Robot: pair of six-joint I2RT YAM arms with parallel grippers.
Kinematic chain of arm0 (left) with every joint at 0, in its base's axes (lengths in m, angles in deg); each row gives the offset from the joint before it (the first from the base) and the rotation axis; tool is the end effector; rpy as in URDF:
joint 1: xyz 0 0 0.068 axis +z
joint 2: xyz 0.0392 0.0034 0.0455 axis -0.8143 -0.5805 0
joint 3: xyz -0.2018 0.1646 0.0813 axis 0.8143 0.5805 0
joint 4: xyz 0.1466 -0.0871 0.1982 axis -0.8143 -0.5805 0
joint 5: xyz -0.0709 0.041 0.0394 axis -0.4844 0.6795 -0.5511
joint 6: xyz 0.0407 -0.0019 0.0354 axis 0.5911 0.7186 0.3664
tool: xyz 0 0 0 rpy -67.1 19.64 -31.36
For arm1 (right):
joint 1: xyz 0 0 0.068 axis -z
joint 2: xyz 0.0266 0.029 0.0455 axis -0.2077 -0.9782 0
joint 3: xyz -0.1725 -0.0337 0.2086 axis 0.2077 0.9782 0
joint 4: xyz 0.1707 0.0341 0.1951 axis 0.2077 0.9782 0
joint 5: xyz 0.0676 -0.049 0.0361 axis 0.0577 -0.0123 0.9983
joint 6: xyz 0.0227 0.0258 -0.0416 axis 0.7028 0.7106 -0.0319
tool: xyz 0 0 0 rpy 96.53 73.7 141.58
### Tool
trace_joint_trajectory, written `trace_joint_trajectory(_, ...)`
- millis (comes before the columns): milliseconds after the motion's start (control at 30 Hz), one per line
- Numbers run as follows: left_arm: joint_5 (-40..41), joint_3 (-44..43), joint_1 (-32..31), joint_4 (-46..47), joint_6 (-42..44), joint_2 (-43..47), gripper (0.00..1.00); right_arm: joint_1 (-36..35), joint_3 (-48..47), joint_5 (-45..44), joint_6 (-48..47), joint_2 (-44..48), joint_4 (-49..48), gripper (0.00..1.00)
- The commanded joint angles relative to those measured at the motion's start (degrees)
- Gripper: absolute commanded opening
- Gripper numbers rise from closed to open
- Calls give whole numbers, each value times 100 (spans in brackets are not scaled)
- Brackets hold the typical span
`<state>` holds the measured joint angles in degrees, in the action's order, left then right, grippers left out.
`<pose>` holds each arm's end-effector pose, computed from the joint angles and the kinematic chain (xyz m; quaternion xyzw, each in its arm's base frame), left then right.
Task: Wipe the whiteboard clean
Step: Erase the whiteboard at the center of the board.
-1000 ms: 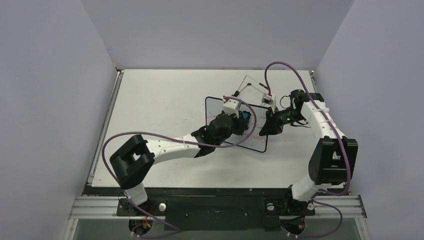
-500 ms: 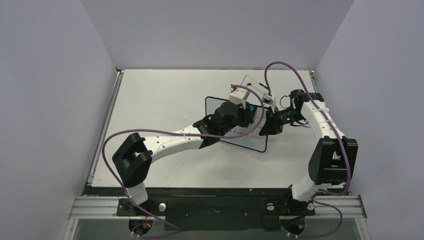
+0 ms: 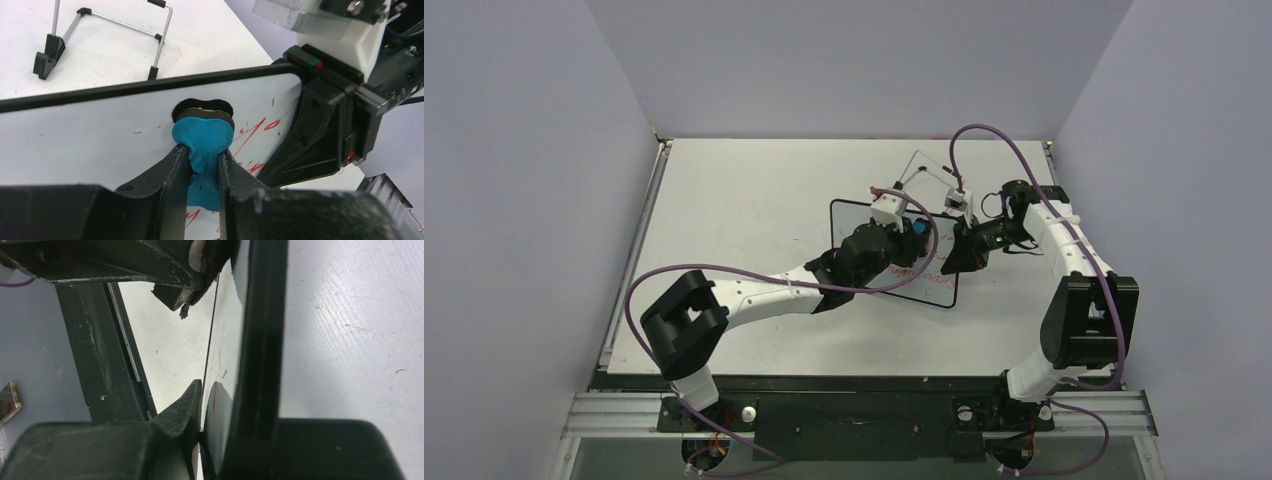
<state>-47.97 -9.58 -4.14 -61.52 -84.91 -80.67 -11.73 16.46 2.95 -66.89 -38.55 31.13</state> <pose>0.2187 -0.3403 0.2739 0.1162 0.7504 -0.3608 0.5415 0.2759 0.0297 0.2666 -0.3897 0.7724 0.4456 0.2301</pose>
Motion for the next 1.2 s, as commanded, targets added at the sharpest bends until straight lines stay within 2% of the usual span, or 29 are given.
trace_joint_trajectory(0, 437, 326, 125, -531, 32, -64, 0, -279, -56, 61, -530, 67, 679, 0)
trace_joint_trajectory(267, 1000, -487, 344, -1231, 335, -41, 0, -287, -54, 70, -527, 68, 673, 0)
trace_joint_trajectory(433, 842, -873, 310, -1240, 541, 30, 0, -284, -56, 70, -534, 76, 672, 0)
trace_joint_trajectory(767, 352, -394, -329, -564, 101, -188, 0, -282, -59, 67, -543, 67, 673, 0)
trace_joint_trajectory(967, 1090, -89, -345, -763, -89, -361, 0, -280, -58, 76, -545, 76, 695, 0)
trace_joint_trajectory(1167, 1534, 19, 145, -935, -109, -110, 0, -280, -64, 79, -566, 91, 707, 0)
